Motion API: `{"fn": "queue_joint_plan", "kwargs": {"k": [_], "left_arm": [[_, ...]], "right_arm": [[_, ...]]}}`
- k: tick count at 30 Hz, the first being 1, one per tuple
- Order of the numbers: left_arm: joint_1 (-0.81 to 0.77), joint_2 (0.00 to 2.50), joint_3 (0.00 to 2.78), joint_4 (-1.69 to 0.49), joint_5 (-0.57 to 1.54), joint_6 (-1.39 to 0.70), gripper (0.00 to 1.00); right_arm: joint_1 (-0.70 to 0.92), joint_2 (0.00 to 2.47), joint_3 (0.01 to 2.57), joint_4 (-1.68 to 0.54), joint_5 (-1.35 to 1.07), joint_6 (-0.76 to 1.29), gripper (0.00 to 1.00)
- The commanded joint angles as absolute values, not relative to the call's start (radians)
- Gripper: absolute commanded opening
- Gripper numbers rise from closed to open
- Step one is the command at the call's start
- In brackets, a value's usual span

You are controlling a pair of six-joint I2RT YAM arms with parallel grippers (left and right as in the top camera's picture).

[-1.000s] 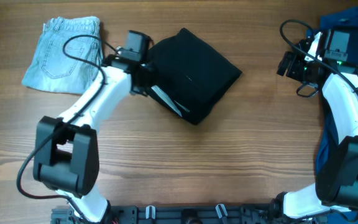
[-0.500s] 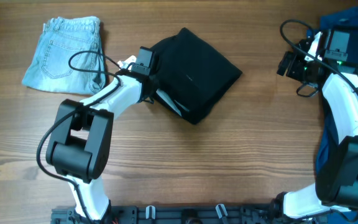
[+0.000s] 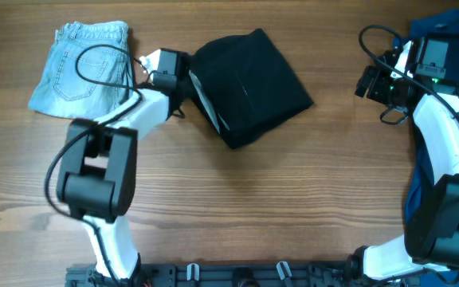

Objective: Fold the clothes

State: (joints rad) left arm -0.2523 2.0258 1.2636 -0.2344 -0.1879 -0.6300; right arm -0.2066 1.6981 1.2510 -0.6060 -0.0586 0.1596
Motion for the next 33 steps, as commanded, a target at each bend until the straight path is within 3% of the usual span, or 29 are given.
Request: {"fn": "queue_joint_plan", "kwargs": {"k": [1,5,7,9,10,13,19,24,33], "left_arm": [[-0.275,1.869,1.337,-0.307,-0.030,-0.657,0.04],[-0.326,1.862,1.337,-0.425,0.101,-0.753,0.09],[-0.371,1.879,1.337,-0.470,0.115,-0.752,0.18],[-0.419,1.903,1.337,-0.482,0.114,-0.753,0.29],[-0.446,1.919,1.337,-0.487,0.107,-0.753,0.43],[-0.491,1.947,1.337,-0.506,0.071,-0.775,0.57],[-0.517,1.973,1.337,-0.514,-0.107,-0.842,0.66],[-0.518,1.982,1.337,-0.511,-0.113,-0.872,0.66],[-0.520,2.066,1.337,-0.517,-0.138,-0.872,0.78]], "right_arm": [[-0.209,1.711,1.249,-0.606,-0.060,0.160,1.00],[-0.209,1.711,1.249,-0.606,-0.060,0.159,0.99],[-0.209,1.711,1.249,-0.606,-0.060,0.160,0.99],[-0.209,1.711,1.249,-0.606,-0.060,0.159,1.00],[-0.209,1.711,1.249,-0.606,-0.060,0.160,1.00],[-0.209,1.711,1.249,-0.606,-0.060,0.159,1.00],[-0.209,1.711,1.249,-0.606,-0.060,0.160,0.99],[-0.209,1.711,1.249,-0.606,-0.060,0.159,1.00],[-0.209,1.711,1.249,-0.606,-0.060,0.159,0.99]]}}
